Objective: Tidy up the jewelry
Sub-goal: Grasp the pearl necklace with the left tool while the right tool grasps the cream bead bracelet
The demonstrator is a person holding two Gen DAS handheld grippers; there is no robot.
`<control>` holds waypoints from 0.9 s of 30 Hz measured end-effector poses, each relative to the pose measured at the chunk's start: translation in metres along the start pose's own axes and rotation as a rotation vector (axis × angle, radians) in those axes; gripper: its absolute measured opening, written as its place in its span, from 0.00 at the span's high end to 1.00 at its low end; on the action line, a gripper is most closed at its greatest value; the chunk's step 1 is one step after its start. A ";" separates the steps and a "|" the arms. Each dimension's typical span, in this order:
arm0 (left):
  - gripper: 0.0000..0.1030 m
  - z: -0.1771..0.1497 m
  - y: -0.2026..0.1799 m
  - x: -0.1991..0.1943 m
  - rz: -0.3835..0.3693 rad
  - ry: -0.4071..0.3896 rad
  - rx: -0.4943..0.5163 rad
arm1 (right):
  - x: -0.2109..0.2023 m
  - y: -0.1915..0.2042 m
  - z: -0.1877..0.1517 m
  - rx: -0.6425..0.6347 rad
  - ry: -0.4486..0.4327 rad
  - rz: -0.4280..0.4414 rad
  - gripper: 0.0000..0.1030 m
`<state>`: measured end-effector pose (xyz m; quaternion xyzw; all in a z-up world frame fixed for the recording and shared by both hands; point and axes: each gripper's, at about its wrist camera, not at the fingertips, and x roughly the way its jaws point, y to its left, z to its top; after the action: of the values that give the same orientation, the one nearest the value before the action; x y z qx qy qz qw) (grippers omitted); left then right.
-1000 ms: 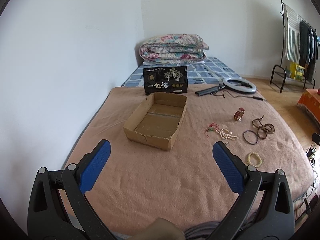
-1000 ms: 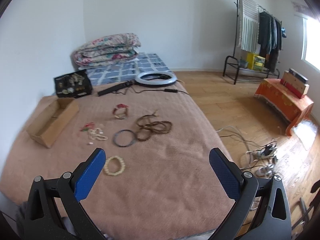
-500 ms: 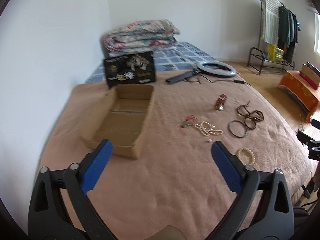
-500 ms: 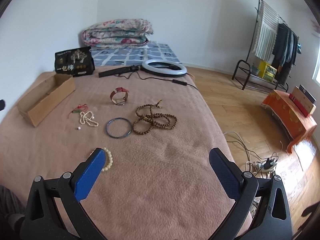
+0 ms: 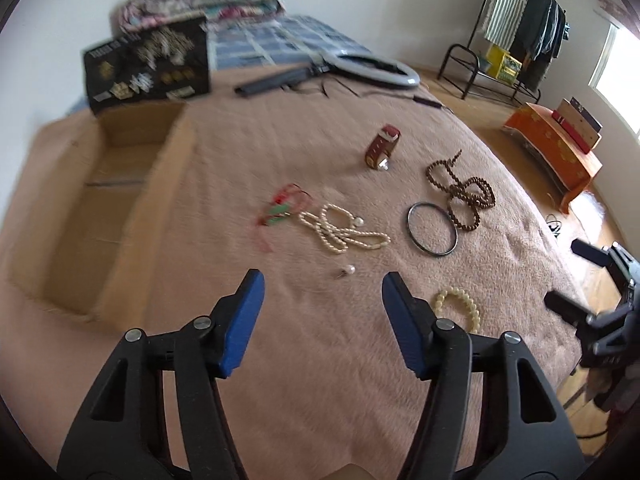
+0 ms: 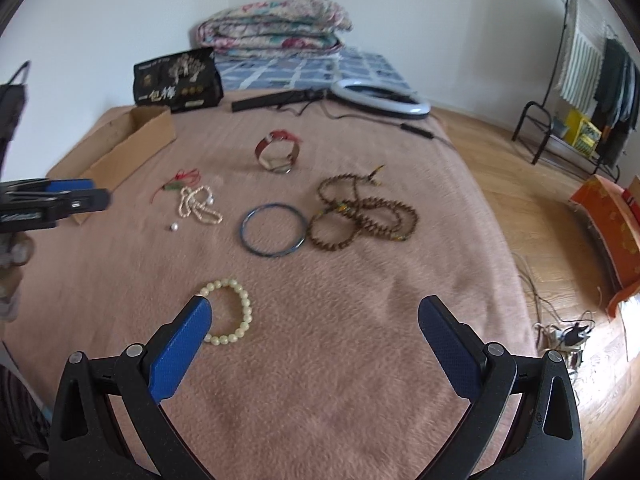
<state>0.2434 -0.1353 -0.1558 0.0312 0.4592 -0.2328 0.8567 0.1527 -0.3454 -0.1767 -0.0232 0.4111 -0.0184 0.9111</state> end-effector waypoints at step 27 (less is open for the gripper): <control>0.68 0.031 -0.008 0.112 -0.009 0.105 0.028 | 0.077 0.024 0.001 -0.013 0.179 0.119 0.18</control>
<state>0.3165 -0.1920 -0.2269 0.0534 0.5003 -0.2411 0.8299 0.2042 -0.3257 -0.2352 -0.0031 0.4916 0.0365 0.8701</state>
